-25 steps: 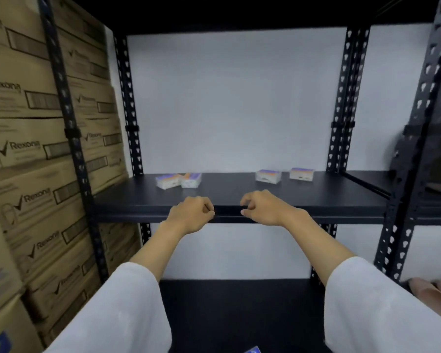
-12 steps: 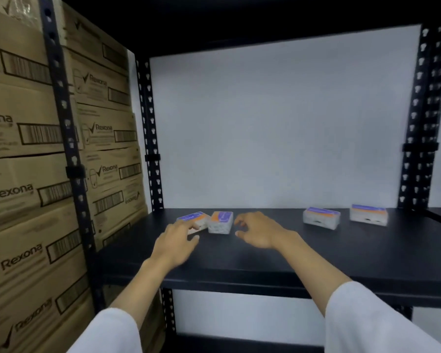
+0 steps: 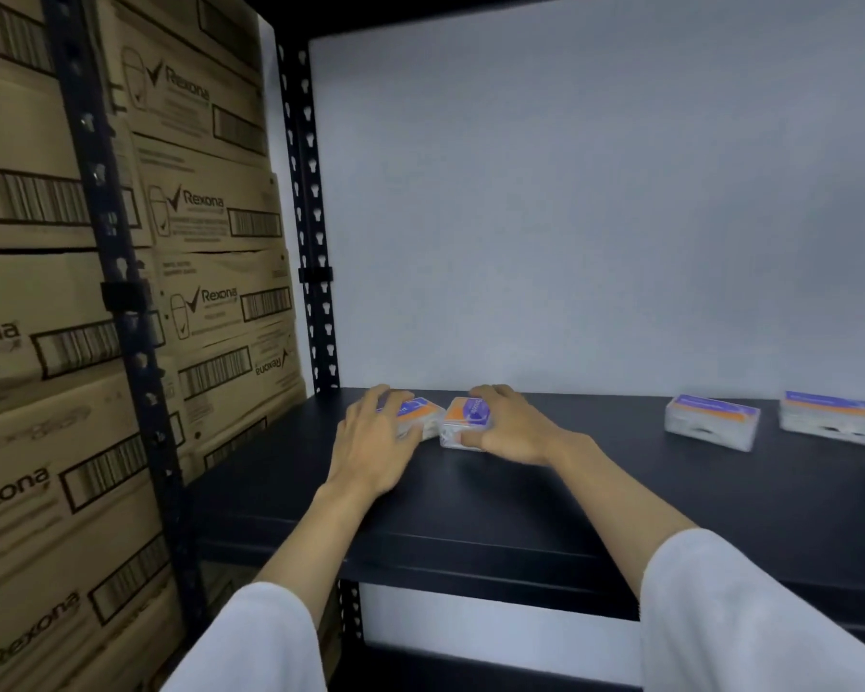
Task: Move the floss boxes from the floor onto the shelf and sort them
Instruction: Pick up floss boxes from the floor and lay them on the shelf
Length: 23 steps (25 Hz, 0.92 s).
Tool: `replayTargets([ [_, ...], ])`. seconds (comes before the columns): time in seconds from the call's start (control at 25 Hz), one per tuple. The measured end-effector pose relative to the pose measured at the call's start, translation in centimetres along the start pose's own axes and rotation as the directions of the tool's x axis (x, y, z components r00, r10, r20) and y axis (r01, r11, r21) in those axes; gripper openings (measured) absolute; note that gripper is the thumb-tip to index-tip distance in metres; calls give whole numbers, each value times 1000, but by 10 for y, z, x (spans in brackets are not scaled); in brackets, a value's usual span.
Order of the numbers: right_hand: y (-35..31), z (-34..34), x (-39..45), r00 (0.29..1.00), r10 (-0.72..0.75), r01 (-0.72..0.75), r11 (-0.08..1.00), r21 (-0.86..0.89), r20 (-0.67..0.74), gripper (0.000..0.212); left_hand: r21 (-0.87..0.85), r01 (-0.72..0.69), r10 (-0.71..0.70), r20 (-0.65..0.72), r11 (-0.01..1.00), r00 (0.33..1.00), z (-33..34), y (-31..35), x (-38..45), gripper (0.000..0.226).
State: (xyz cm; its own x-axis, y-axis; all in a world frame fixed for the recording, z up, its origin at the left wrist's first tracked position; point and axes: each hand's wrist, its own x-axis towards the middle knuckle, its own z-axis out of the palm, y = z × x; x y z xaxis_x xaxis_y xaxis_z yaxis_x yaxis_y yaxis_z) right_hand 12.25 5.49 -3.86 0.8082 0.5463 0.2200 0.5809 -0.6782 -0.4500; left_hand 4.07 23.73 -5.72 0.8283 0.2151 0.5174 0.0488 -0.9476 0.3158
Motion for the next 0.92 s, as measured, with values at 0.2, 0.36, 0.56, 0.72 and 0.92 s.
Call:
replayTargets([
  [0.2,2,1,-3,1000,26,-26,997,73,3,66,-46,34,-29,100,998,995,3,-5,1,44],
  [0.36,-2,2,-27,995,84,-82,995,56,-46,69,-61,30,-22,116,998,993,-1,-5,-4,40],
  [0.56,-5,4,-58,967,201,-204,979,-2,-157,86,-94,13,0,141,995,990,-14,3,-23,38],
  [0.72,-4,2,-80,939,258,-283,956,-83,-228,95,-64,-19,28,138,998,990,-26,7,-44,34],
  [0.92,2,-19,-90,988,67,-74,996,-43,-142,76,-83,-85,84,-14,993,996,-28,12,-47,41],
])
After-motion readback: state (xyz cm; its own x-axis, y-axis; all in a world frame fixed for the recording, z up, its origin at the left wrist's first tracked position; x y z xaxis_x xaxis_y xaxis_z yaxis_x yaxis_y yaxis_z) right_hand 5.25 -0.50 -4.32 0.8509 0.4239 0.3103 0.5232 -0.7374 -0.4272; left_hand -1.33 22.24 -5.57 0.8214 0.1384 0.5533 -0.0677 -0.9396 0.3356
